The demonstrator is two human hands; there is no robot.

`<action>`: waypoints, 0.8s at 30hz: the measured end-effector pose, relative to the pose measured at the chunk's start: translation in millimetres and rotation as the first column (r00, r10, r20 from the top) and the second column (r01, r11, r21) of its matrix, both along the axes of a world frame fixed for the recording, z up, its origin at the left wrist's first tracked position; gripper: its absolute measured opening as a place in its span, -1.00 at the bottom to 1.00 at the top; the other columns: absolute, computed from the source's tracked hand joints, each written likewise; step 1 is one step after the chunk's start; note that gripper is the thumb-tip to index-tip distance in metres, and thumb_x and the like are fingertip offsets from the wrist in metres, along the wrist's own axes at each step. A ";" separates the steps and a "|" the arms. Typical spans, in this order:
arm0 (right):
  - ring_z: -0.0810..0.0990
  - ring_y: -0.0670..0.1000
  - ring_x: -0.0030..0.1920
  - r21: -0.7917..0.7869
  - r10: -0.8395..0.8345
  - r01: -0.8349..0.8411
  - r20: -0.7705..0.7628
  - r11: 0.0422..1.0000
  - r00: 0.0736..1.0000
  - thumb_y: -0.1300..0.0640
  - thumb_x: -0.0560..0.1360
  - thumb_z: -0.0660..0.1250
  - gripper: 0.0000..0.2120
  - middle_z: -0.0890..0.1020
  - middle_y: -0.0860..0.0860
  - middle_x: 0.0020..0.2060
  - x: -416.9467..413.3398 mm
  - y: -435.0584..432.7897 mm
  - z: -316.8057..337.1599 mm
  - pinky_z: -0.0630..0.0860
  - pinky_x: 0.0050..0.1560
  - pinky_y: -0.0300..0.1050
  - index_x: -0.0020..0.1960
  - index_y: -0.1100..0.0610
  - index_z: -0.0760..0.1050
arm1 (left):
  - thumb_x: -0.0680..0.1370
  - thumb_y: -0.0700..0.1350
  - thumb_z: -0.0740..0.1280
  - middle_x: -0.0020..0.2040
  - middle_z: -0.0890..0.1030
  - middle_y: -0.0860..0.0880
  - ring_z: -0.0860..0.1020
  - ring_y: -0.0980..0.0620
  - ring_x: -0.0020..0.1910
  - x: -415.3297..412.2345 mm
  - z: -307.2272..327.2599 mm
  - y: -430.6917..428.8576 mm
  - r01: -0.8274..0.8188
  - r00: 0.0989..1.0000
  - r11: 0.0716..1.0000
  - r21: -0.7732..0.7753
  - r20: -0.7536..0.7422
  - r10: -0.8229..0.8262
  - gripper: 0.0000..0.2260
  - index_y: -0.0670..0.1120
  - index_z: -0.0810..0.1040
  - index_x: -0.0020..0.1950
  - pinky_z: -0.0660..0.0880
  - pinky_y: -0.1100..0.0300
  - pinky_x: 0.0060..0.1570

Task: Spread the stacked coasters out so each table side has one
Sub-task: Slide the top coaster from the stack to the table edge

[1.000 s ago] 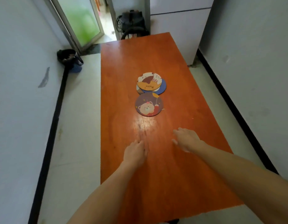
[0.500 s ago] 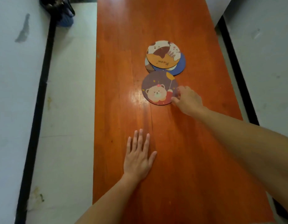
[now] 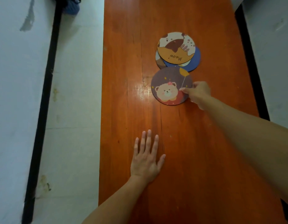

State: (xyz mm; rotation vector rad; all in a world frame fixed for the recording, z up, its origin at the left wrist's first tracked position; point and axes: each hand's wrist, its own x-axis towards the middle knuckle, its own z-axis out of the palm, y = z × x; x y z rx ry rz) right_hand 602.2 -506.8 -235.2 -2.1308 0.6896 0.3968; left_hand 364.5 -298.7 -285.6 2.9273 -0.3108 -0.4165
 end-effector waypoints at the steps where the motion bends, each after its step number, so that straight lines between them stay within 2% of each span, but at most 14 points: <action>1: 0.65 0.17 -0.13 0.044 -0.019 0.019 0.007 0.999 1.000 0.02 0.39 0.49 -0.80 0.65 0.10 -0.14 -4.3 0.2 1.3 0.62 -0.12 0.11 -0.21 0.09 0.51 | 0.59 0.28 -0.04 0.59 -0.05 -0.16 -0.10 -0.15 0.55 0.7 -0.3 0.0 0.003 1.000 1.000 0.004 0.002 -0.003 -0.36 -0.05 0.01 0.57 -0.04 -0.17 0.45; 3: 0.67 0.12 -0.24 0.180 -0.064 0.062 0.005 0.982 0.998 0.09 0.46 0.43 -0.83 0.64 0.14 -0.08 -18.3 -0.8 6.2 0.64 -0.30 -0.02 -0.02 0.13 0.51 | 0.59 0.28 -0.05 0.59 -0.06 -0.16 -0.12 -0.15 0.55 2.0 0.2 -0.8 0.005 1.000 1.000 0.023 0.008 -0.005 -0.36 -0.04 0.01 0.57 -0.05 -0.17 0.46; 5: 0.67 0.02 -0.40 0.285 -0.094 0.092 -0.007 0.954 0.996 0.15 0.52 0.36 -0.80 0.64 0.16 -0.15 -40.7 -4.4 13.1 0.57 -0.47 -0.18 0.11 0.17 0.47 | 0.59 0.29 -0.06 0.59 -0.06 -0.15 -0.14 -0.13 0.55 2.8 1.7 -2.1 -0.001 1.000 0.999 0.043 0.014 0.001 -0.36 -0.03 0.00 0.57 -0.07 -0.16 0.46; 8: 0.57 -0.07 -0.52 0.365 -0.153 0.153 -0.028 0.918 0.988 0.22 0.53 0.34 -0.83 0.62 0.12 -0.27 -86.4 -16.2 21.4 0.52 -0.52 -0.23 0.12 0.19 0.48 | 0.58 0.30 -0.09 0.59 -0.07 -0.14 -0.16 -0.11 0.55 3.1 1.7 -3.0 -0.006 1.000 0.998 0.068 0.031 0.004 -0.36 -0.02 -0.01 0.57 -0.10 -0.13 0.48; 12: 0.53 -0.10 -0.51 0.420 -0.166 0.199 -0.114 0.885 0.980 0.22 0.56 0.31 -0.86 0.59 0.10 -0.24 -159.7 -39.5 25.7 0.50 -0.52 -0.25 0.12 0.16 0.49 | 0.57 0.31 -0.15 0.59 -0.14 -0.12 -0.23 -0.06 0.54 3.5 0.8 -2.0 -0.016 0.999 0.994 0.108 0.053 0.010 -0.35 0.00 -0.10 0.57 -0.17 -0.09 0.49; 15: 0.51 -0.10 -0.52 0.418 -0.121 0.166 -0.132 0.893 0.984 0.22 0.55 0.31 -0.88 0.58 0.10 -0.26 -216.2 -52.3 25.5 0.47 -0.55 -0.26 0.09 0.17 0.50 | 0.58 0.29 -0.18 0.58 -0.17 -0.12 -0.25 -0.07 0.54 0.1 5.5 -4.5 -0.027 0.999 0.991 0.132 0.043 0.021 -0.37 0.00 -0.14 0.57 -0.21 -0.07 0.49; 20: 0.46 -0.12 -0.56 0.419 -0.034 0.082 -0.121 0.904 0.992 0.20 0.52 0.36 -0.96 0.57 0.08 -0.30 -294.1 -63.1 21.8 0.42 -0.58 -0.25 -0.04 0.10 0.52 | 0.64 0.11 0.01 0.57 0.09 -0.19 -0.02 -0.14 0.55 -48.3 20.6 -22.6 -0.177 0.982 0.984 0.026 0.071 0.174 -0.49 -0.06 0.12 0.55 -0.06 -0.07 0.49; 24: 0.47 -0.09 -0.54 0.406 0.076 -0.023 -0.115 0.913 0.990 0.17 0.55 0.33 -0.90 0.59 0.09 -0.27 -346.5 -60.3 11.3 0.40 -0.57 -0.20 0.05 0.14 0.50 | 0.64 0.02 0.11 0.53 0.20 -0.22 0.10 -0.19 0.53 -117.3 21.8 -27.7 -0.266 0.960 0.964 -0.020 0.091 0.266 -0.55 -0.10 0.25 0.50 0.04 -0.11 0.47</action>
